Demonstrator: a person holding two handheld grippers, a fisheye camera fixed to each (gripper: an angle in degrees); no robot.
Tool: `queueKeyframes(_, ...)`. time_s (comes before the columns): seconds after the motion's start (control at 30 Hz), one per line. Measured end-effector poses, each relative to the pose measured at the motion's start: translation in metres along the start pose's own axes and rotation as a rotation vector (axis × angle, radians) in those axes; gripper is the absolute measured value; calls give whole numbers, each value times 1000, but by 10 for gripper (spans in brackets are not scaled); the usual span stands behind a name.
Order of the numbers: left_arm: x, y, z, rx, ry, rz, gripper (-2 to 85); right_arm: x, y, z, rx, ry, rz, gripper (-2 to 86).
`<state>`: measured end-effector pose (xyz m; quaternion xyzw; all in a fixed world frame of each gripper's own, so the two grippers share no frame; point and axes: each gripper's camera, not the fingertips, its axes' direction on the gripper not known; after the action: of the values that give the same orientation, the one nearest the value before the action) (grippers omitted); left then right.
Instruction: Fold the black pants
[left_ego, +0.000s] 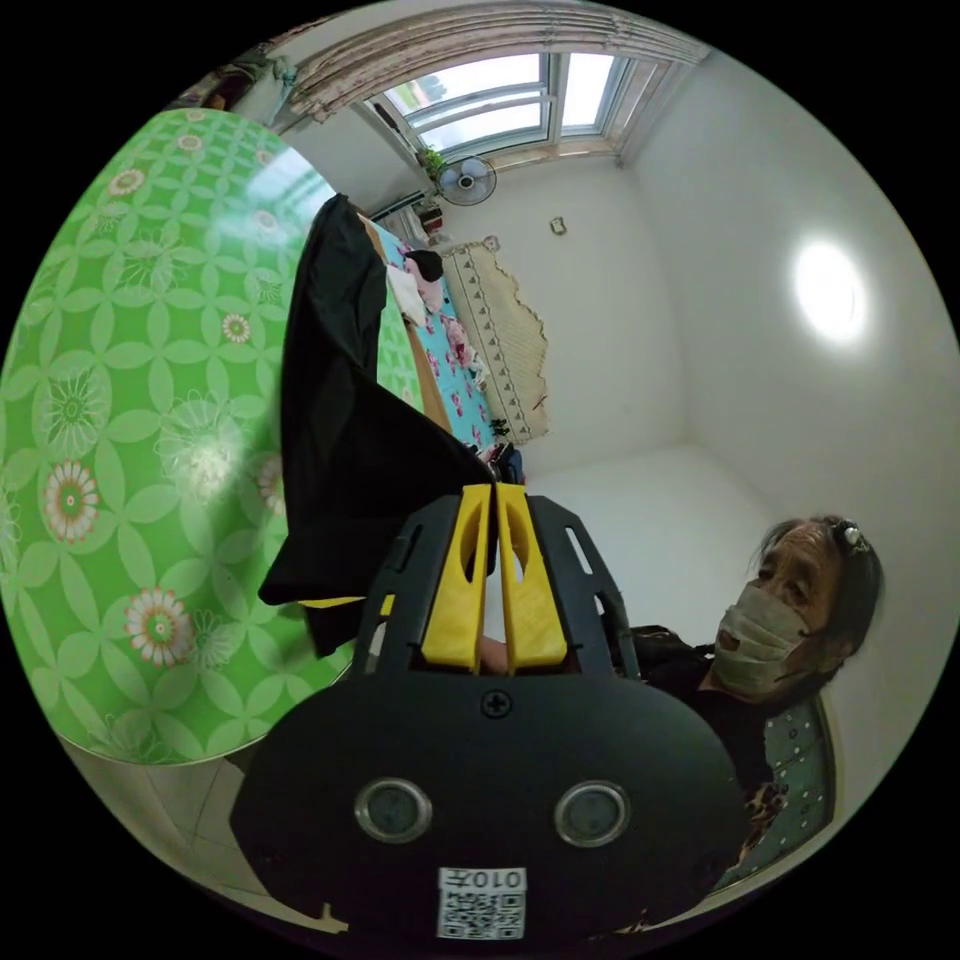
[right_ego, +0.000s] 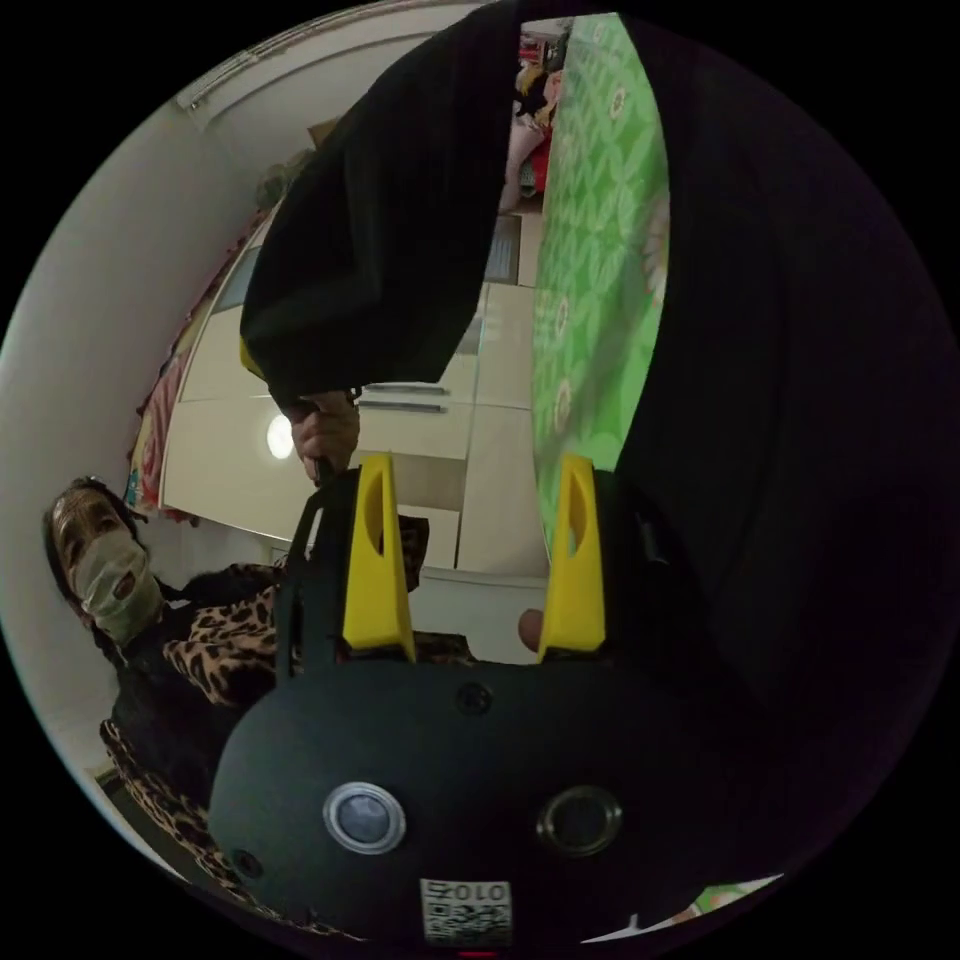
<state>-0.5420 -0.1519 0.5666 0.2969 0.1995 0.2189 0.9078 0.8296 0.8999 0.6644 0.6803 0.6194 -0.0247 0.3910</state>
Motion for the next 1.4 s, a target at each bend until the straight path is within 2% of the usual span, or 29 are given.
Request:
queueKeyframes(0.13, 6, 0, 3, -6, 9, 10, -2, 4, 4, -4, 75, -57, 4, 227)
queueKeyframes(0.37, 25, 2, 22, -31, 21, 7, -1, 2, -16, 18, 87, -191, -87, 234)
queueKeyframes(0.47, 36, 5, 32, -46, 16, 15, -1, 2, -26, 30, 94, -386, -179, 149)
queueKeyframes(0.5, 38, 6, 34, -47, 12, 17, -1, 3, -26, 32, 109, -451, -186, 97)
queueKeyframes(0.53, 41, 8, 35, -45, -4, 19, -1, 1, -21, 30, 144, -456, -207, 53)
queueKeyframes(0.57, 43, 11, 34, -37, -26, 16, -1, -2, -18, 28, 159, -447, -221, 49)
queueKeyframes(0.83, 9, 61, 43, -25, -105, -98, -1, -73, 16, -27, 269, -204, -273, 34)
queueKeyframes(1.07, -28, 102, 120, -126, 57, -190, -1, -163, -1, -16, 213, 72, -367, 32)
queueKeyframes(1.17, -36, 116, 169, -177, 133, -239, -1, -185, -33, 22, 118, 172, -374, 31)
queueKeyframes(1.27, -37, 135, 221, -269, 217, -274, -1, -197, -74, 80, -62, 294, -362, 32)
queueKeyframes(1.4, -31, 154, 229, -262, 271, -253, -1, -184, -128, 184, -422, 518, -330, 35)
